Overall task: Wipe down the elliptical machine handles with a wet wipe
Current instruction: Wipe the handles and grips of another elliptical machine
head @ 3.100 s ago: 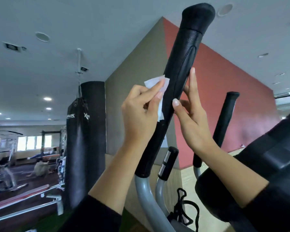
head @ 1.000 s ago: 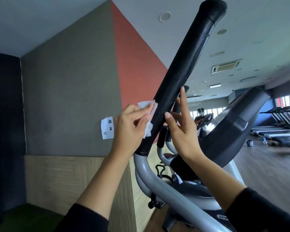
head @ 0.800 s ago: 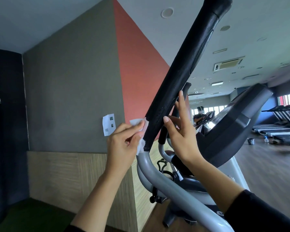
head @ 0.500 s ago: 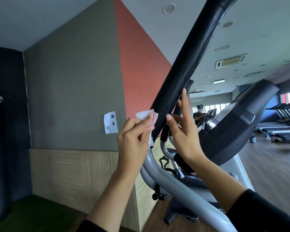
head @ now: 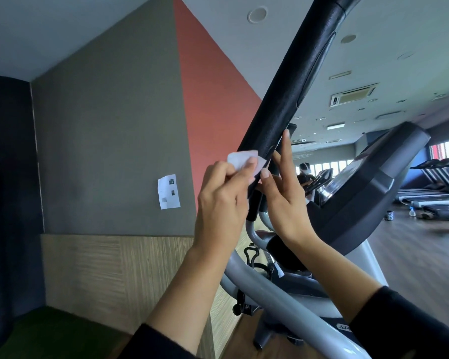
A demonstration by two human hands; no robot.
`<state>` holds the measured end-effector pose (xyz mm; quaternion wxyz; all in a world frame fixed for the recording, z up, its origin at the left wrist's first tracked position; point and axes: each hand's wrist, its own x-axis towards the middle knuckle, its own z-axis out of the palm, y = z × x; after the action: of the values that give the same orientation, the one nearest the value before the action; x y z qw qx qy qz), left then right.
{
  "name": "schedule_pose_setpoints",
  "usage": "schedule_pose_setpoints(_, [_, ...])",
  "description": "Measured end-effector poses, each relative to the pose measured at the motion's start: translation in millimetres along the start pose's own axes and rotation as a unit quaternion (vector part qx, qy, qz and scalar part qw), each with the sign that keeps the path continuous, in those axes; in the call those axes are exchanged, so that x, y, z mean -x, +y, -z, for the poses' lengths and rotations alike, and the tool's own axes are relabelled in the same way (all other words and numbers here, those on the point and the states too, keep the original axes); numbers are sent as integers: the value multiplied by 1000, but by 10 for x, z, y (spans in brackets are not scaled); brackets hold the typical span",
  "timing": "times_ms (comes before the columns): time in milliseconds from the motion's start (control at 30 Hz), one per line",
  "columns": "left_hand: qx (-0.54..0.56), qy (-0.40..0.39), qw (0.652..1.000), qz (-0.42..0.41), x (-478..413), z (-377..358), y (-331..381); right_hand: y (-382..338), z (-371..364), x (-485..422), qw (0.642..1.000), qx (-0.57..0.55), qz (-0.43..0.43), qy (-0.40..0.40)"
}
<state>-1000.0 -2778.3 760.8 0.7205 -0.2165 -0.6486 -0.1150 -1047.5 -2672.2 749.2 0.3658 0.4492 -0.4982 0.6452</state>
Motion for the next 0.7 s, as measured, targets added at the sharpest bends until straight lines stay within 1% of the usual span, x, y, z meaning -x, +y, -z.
schedule_pose_setpoints(133, [-19, -8, 1000, -11, 304, 82, -96, 21, 29, -1, 1000, 15, 13, -16])
schedule_pose_setpoints(267, [-20, -20, 1000, 14, 549, 194, -172, 3, 50, -7, 1000, 6, 8, -11])
schedule_pose_setpoints(367, [-1, 0, 999, 39, 466, 264, -81, -10, 78, -36, 1000, -5, 6, -10])
schedule_pose_setpoints(467, [7, 26, 999, 21, 169, 165, 29, 34, 105, -68, 1000, -13, -2, -22])
schedule_pose_setpoints(567, [-15, 12, 1000, 12, 30, 36, 40, 80, 102, -78, 999, -32, 2, -44])
schedule_pose_setpoints(700, [-52, -4, 999, 15, 345, 101, -30, 148, 102, -84, 997, -57, 7, -55])
